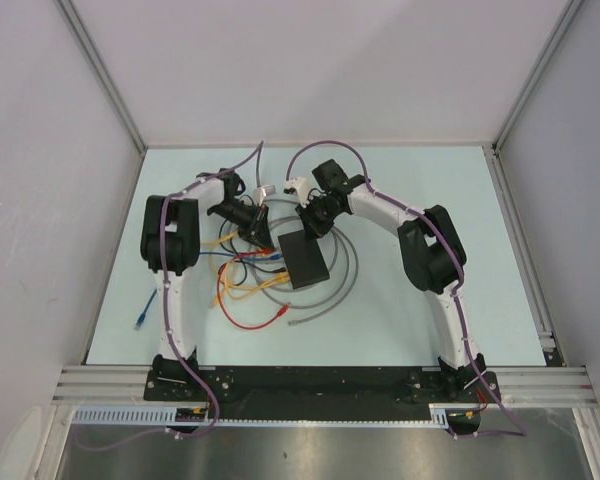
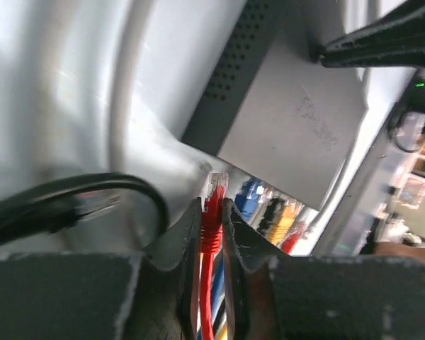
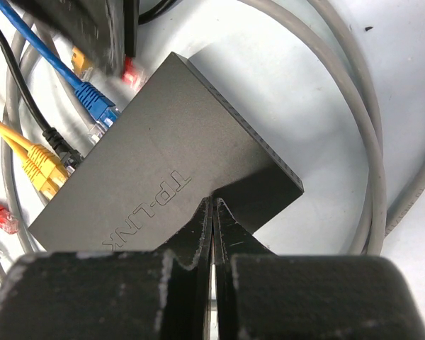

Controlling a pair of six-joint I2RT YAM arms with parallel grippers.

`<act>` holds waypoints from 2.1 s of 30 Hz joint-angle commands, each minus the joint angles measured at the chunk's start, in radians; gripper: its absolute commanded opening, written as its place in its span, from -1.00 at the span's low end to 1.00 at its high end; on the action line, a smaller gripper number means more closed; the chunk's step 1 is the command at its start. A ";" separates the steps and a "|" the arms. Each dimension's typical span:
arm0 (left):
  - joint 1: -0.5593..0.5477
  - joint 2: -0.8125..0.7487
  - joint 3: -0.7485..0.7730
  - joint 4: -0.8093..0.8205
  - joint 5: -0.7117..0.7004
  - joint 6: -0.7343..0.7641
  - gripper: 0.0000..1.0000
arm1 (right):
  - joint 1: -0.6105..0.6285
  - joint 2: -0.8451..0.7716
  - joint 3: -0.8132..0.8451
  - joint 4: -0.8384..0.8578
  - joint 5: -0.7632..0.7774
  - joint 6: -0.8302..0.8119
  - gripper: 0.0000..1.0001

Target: Pull the plug from the switch port

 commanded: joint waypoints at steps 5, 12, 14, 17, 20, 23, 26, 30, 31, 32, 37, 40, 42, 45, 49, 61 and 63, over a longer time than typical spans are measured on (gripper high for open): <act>0.073 -0.028 0.224 -0.337 -0.012 0.255 -1.00 | -0.013 0.102 -0.052 -0.135 0.129 -0.024 -1.00; 0.106 -0.108 0.541 -0.327 -0.029 0.250 -1.00 | -0.018 0.119 -0.037 -0.135 0.123 -0.024 -1.00; 0.116 -0.120 0.603 -0.288 -0.165 0.205 -1.00 | -0.021 0.119 -0.037 -0.137 0.121 -0.022 -1.00; 0.129 -0.130 0.750 -0.267 -0.361 0.245 -1.00 | -0.027 0.119 -0.040 -0.135 0.118 -0.017 -1.00; 0.134 -0.163 0.755 -0.261 -0.571 0.364 -1.00 | -0.029 0.120 -0.037 -0.135 0.117 -0.017 -1.00; 0.134 -0.203 0.674 -0.211 -0.769 0.463 -1.00 | -0.029 0.125 -0.031 -0.133 0.117 -0.016 -1.00; 0.134 -0.219 0.565 -0.117 -0.976 0.544 -1.00 | -0.029 0.129 -0.023 -0.133 0.117 -0.016 -1.00; 0.128 -0.200 0.482 0.018 -1.104 0.543 -0.77 | -0.029 0.132 -0.020 -0.133 0.117 -0.014 -1.00; 0.128 -0.185 0.470 0.041 -1.097 0.529 -0.74 | -0.029 0.131 -0.020 -0.135 0.117 -0.016 -1.00; 0.126 -0.174 0.457 0.062 -1.081 0.515 -0.67 | -0.029 0.131 -0.020 -0.135 0.117 -0.014 -1.00; 0.114 -0.070 0.436 0.087 -1.044 0.435 -0.64 | -0.029 0.123 -0.031 -0.130 0.121 -0.016 -1.00; 0.111 -0.058 0.408 0.199 -1.073 0.386 -0.08 | -0.027 0.120 -0.034 -0.129 0.127 -0.016 -1.00; 0.097 -0.065 0.419 0.231 -1.074 0.362 0.10 | -0.025 0.117 -0.035 -0.127 0.129 -0.016 -1.00; 0.073 -0.119 0.443 0.234 -1.012 0.311 0.29 | -0.022 0.119 -0.038 -0.127 0.133 -0.014 -1.00; 0.042 -0.188 0.502 0.146 -0.775 0.221 0.37 | -0.019 0.122 -0.037 -0.126 0.132 -0.013 -1.00; 0.024 -0.239 0.106 0.179 0.031 -0.096 0.19 | -0.025 0.123 -0.038 -0.126 0.127 -0.011 -1.00; 0.014 -0.239 0.048 0.217 0.091 -0.112 0.17 | -0.025 0.122 -0.037 -0.126 0.127 -0.010 -1.00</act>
